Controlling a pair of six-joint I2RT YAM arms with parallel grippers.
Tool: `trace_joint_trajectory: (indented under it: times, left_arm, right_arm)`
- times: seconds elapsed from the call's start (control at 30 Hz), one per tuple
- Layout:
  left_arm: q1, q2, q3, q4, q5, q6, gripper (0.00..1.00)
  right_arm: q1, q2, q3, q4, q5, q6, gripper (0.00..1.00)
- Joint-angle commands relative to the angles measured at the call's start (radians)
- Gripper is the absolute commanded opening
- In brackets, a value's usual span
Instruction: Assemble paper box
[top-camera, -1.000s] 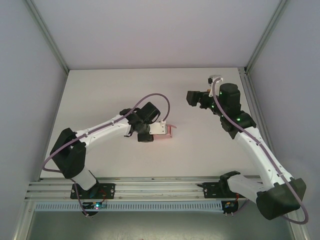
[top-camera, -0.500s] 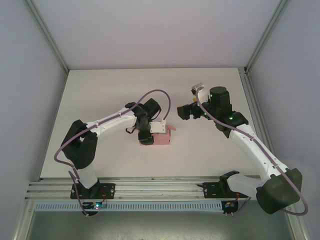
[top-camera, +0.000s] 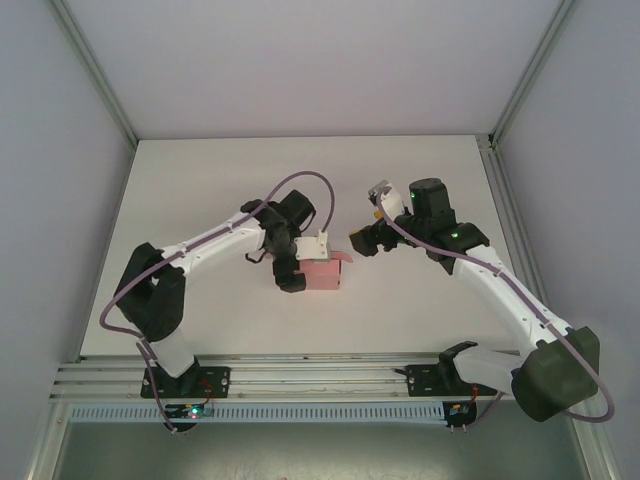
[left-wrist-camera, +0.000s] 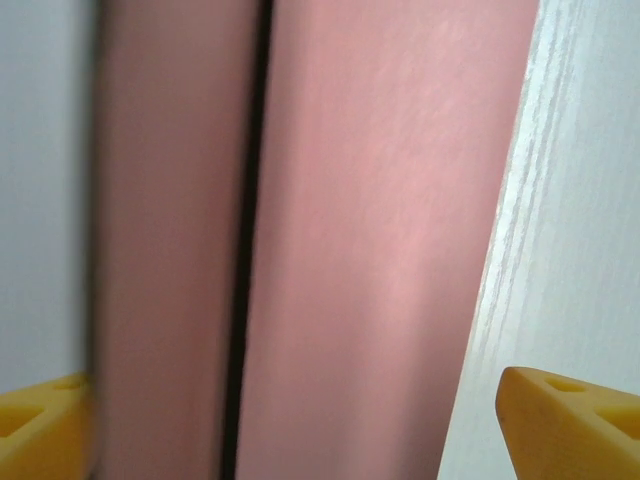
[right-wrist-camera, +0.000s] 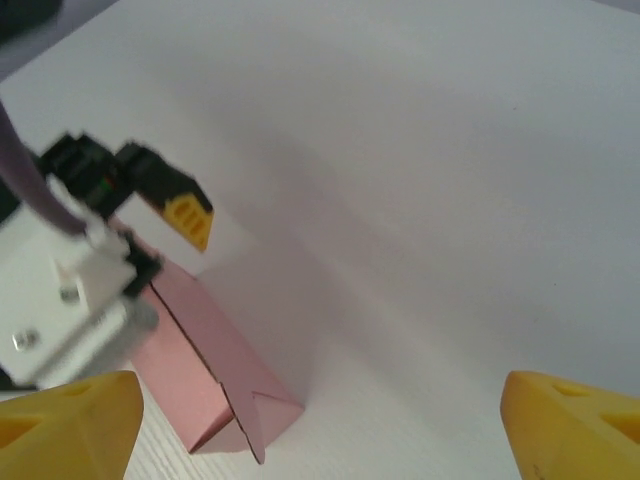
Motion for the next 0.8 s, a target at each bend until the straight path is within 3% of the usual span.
trace_joint_trajectory:
  times: [0.0,0.17,0.33,0.57,0.67,0.77]
  left_arm:
    - [0.015,-0.061,-0.034,-0.011,-0.020,-0.003,0.93]
    - [0.023,-0.100,-0.104,0.029,-0.059,-0.028,0.91]
    - [0.027,-0.115,-0.135,0.065,-0.063,-0.052,0.79]
    - [0.028,-0.055,-0.108,0.053,-0.031,-0.077,0.67]
    - [0.028,-0.062,-0.116,0.077,-0.023,-0.085,0.65]
    - [0.027,-0.075,-0.125,0.090,-0.029,-0.092,0.63]
  right_arm:
    - [0.043,0.025,0.035,-0.116,-0.021,-0.094,0.88]
    - [0.143,0.101,0.081,-0.223,0.110,-0.103,0.79]
    - [0.202,0.196,0.128,-0.297,0.209,-0.064,0.65]
    - [0.240,0.280,0.177,-0.286,0.238,-0.063,0.57]
    - [0.241,0.293,0.185,-0.269,0.253,-0.051,0.47]
    - [0.241,0.295,0.193,-0.280,0.287,-0.044,0.30]
